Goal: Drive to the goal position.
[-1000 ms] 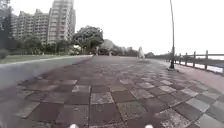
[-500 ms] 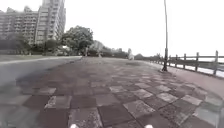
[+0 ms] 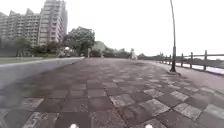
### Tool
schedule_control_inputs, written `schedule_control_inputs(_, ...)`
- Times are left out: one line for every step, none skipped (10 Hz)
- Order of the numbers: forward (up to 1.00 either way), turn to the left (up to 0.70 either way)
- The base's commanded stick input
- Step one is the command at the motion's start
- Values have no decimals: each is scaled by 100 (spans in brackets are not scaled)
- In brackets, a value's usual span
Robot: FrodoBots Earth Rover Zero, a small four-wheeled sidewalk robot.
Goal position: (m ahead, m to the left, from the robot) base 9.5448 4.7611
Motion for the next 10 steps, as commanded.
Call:
schedule_control_inputs(100, 0)
schedule_control_inputs(100, 0)
schedule_control_inputs(100, 0)
schedule_control_inputs(100, 0)
schedule_control_inputs(100, 0)
schedule_control_inputs(100, 0)
schedule_control_inputs(100, 0)
schedule_control_inputs(100, 0)
schedule_control_inputs(100, 0)
schedule_control_inputs(100, 0)
